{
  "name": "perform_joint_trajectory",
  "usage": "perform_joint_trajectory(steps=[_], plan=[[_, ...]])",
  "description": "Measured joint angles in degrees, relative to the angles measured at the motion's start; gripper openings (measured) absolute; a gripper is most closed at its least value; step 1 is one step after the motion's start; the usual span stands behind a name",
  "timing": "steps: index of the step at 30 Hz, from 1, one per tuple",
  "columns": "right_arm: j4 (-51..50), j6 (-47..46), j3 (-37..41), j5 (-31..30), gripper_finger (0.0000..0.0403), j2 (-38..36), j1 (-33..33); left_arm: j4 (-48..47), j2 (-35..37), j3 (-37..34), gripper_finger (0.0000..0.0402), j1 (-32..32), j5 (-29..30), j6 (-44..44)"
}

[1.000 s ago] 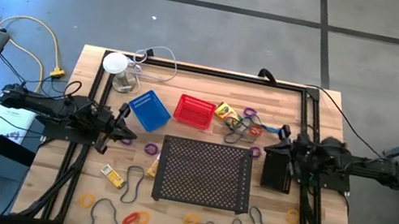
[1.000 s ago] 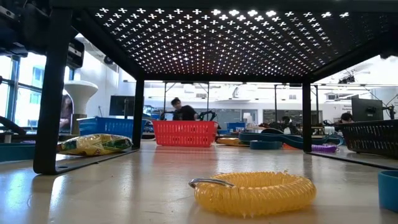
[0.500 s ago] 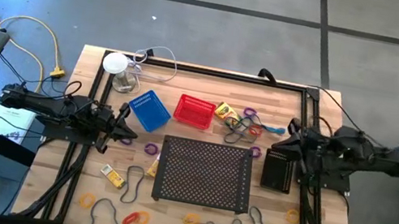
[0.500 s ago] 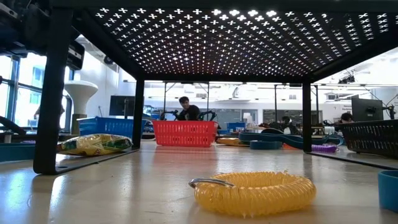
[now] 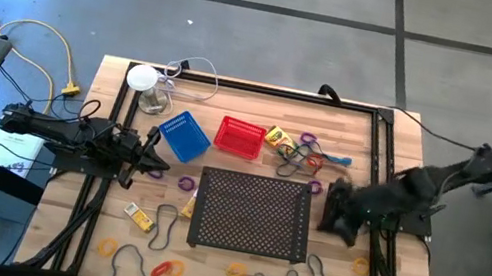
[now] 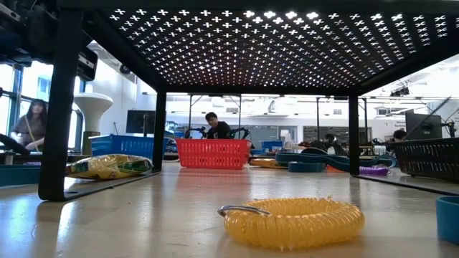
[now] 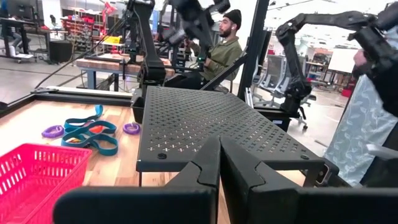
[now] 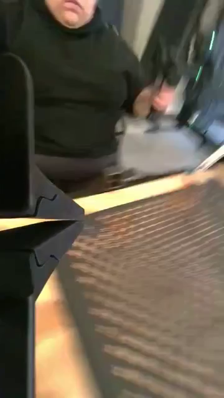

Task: Pick & Place Office Desk Supplies
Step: Put the yellow spring keychain into the black bin

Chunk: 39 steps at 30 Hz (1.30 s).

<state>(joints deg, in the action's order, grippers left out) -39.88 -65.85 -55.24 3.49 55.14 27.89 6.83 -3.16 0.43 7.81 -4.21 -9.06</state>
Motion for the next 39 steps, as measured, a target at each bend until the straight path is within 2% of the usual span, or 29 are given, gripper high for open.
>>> perform_joint_trajectory(steps=[6, 10, 16, 20, 23, 26, 30, 39], plan=[[-10.3, -28.4, 0.0, 0.8, 0.0003, 9.4, 10.0, 0.0, 0.0, 0.0, 0.0, 0.0, 0.0, 0.0], [-14.8, -40.2, 0.0, 4.7, 0.0003, 15.9, 15.1, 0.0, 0.0, 0.0, 0.0, 0.0, 0.0, -0.4], [-15.6, -44.9, 0.0, 4.7, 0.0003, 24.8, 21.0, 0.0, 0.0, 0.0, 0.0, 0.0, 0.0, -3.3], [-15.5, -46.1, 0.0, 7.6, 0.0003, 30.1, 22.7, 0.0, 0.0, 0.0, 0.0, 0.0, 0.0, -4.2], [-15.7, -46.6, 0.0, 7.5, 0.0004, 32.8, 23.4, 0.0, 0.0, 0.0, 0.0, 0.0, 0.0, -5.0], [-15.9, -46.6, 0.0, 9.0, 0.0017, 34.8, 23.5, 0.0, 0.0, 0.0, 0.0, 0.0, 0.0, -5.0], [-19.9, -46.6, 0.0, 13.6, 0.0061, 35.7, 23.5, 0.0, 0.0, 0.0, 0.0, 0.0, 0.0, -5.4], [-23.3, -45.0, 0.0, 14.8, 0.0185, 36.2, 23.5, 0.1, 0.0, 0.0, 0.0, 0.0, 0.0, -5.6]])
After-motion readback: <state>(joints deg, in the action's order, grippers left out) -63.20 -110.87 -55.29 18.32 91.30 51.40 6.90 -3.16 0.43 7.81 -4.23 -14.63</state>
